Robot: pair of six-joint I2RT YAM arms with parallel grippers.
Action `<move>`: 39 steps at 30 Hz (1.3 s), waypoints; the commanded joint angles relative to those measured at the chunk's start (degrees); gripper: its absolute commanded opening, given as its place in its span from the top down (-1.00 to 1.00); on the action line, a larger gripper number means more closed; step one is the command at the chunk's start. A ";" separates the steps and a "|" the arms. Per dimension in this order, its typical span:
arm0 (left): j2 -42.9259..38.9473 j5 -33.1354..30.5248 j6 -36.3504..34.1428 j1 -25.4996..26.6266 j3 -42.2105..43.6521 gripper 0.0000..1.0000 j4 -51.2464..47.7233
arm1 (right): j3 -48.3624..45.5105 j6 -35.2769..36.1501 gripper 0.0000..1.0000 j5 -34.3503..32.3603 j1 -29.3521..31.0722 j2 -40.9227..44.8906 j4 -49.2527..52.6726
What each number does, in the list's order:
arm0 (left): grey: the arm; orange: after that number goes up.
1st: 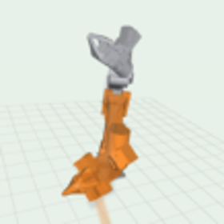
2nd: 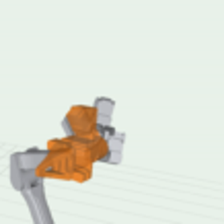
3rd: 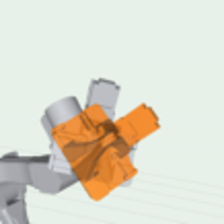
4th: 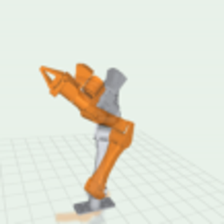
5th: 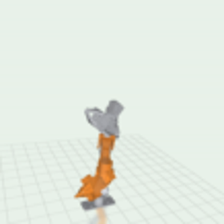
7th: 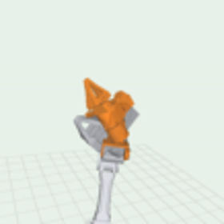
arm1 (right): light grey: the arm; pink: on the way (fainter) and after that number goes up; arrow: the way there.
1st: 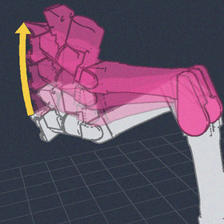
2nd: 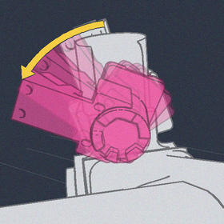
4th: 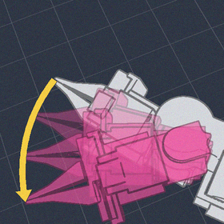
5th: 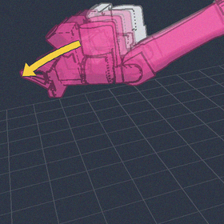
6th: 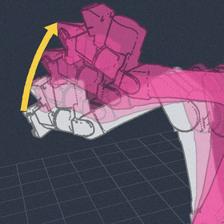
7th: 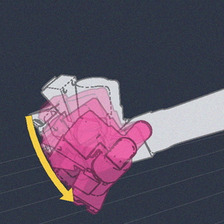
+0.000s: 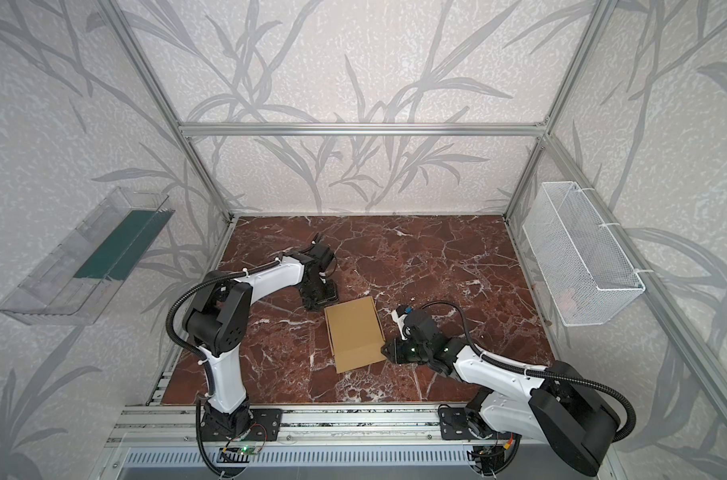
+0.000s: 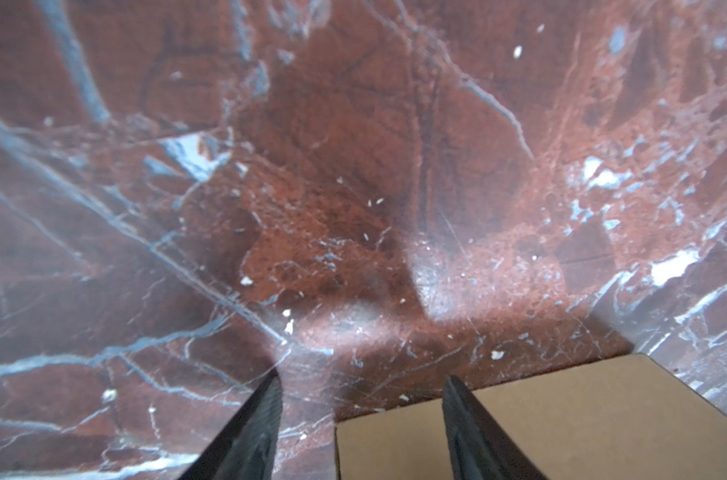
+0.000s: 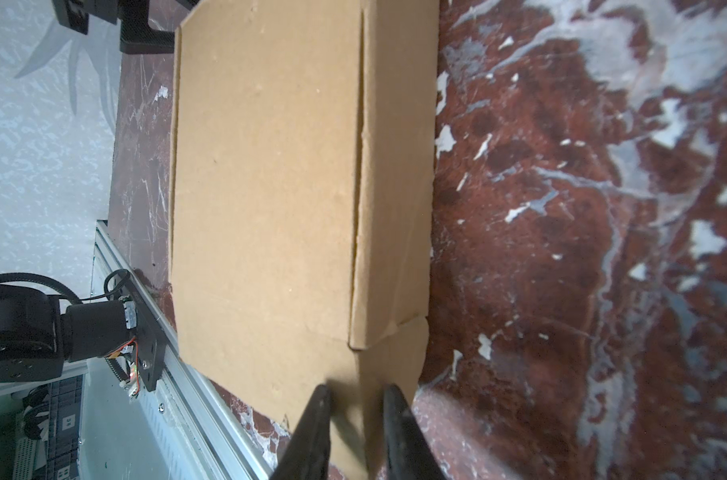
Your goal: Fold the paper box
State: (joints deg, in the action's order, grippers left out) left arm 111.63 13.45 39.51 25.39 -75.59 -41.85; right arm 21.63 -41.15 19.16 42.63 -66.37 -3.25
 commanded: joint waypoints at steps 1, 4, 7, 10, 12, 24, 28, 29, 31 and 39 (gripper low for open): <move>2.32 1.45 -0.75 0.17 0.47 -0.27 -1.95 | 0.26 -0.47 0.52 0.01 -0.02 -0.74 -1.10; 2.51 1.64 -0.75 0.19 0.46 -0.27 -1.87 | 0.43 -0.60 0.52 0.31 -0.02 -1.12 -1.32; 2.71 2.03 -0.74 0.19 0.51 -0.27 -1.77 | 0.52 -0.65 0.52 0.35 -0.05 -1.11 -1.31; 2.89 2.24 -0.82 0.26 0.45 -0.27 -1.77 | 0.61 -0.79 0.53 0.40 0.01 -0.87 -1.15; 2.99 2.51 -0.79 0.23 0.49 -0.27 -1.84 | 0.69 -0.80 0.52 0.19 -0.07 -0.63 -0.82; 4.10 3.65 -1.09 0.85 0.28 -0.27 -1.88 | 1.83 -1.12 0.53 0.64 -0.01 -0.26 0.69; 4.40 3.87 -1.19 0.97 0.23 -0.27 -1.94 | 2.67 -0.87 0.53 0.24 0.08 0.62 2.31; 4.49 3.96 -1.27 0.98 0.21 -0.27 -1.94 | 2.88 -0.48 0.53 0.09 0.08 0.63 2.82; 4.61 4.12 -1.34 1.06 0.10 -0.27 -2.00 | 3.06 -0.51 0.51 0.39 0.09 0.46 2.91; 5.03 4.66 -1.45 1.25 -0.08 -0.27 -2.04 | 3.33 -0.80 0.49 0.75 0.17 0.36 3.07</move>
State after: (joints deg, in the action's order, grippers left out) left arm 112.81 16.64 38.94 25.85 -76.82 -42.04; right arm 23.29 -42.02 19.57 42.63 -66.59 -1.08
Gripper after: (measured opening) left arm 0.635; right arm 0.256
